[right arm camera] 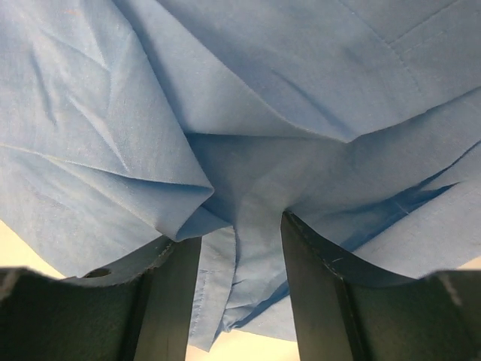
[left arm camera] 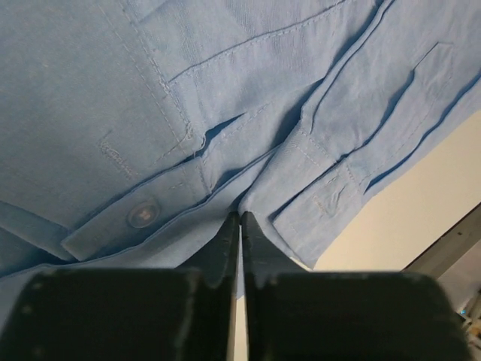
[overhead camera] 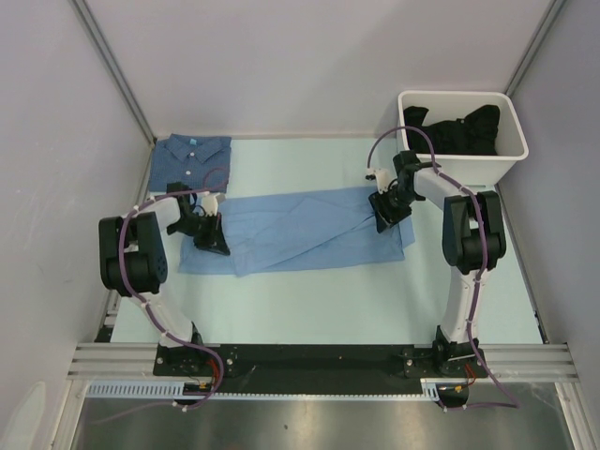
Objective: Fold and stack the long sleeve shirts
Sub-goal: Fold the shirt
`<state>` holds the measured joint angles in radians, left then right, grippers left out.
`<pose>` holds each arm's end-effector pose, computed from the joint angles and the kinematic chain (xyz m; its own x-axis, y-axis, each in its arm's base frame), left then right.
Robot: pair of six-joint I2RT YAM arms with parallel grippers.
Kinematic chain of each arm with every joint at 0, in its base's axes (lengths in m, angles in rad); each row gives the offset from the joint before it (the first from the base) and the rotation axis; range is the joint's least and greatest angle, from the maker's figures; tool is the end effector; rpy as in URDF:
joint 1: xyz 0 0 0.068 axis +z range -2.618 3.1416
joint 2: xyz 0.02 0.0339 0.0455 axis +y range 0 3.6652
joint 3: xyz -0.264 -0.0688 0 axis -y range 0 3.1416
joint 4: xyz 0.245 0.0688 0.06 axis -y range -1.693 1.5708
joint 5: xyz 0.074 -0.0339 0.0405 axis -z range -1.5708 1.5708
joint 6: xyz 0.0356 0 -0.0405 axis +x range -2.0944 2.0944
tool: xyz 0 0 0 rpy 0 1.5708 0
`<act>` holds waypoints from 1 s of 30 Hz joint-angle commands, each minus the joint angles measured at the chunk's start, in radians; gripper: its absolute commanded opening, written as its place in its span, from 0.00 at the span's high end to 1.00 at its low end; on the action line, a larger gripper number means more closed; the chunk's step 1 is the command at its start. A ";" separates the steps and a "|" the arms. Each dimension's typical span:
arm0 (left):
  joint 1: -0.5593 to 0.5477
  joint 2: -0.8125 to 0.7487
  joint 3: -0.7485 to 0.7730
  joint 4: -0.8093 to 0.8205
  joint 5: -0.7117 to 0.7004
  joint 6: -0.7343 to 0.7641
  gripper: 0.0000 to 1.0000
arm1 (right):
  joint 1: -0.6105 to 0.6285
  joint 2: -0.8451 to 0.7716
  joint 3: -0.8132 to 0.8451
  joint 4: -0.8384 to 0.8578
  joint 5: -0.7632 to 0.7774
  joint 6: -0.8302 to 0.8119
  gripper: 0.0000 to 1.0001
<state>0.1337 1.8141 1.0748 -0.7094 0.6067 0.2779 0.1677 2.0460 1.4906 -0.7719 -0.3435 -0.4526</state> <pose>0.3175 0.0222 0.1465 -0.9571 0.0987 -0.2724 0.2307 0.8282 -0.5108 0.3988 0.0797 0.1657 -0.7568 -0.5457 -0.3598 -0.6318 0.7519 0.1885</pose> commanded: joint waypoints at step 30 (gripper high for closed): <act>0.049 -0.062 0.318 -0.154 0.082 0.032 1.00 | -0.011 -0.127 -0.020 0.128 -0.135 -0.004 0.35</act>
<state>0.1734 1.7733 1.3048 -0.8284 0.5995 0.3145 0.1410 1.9301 1.4387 -0.7128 -0.4301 -0.4351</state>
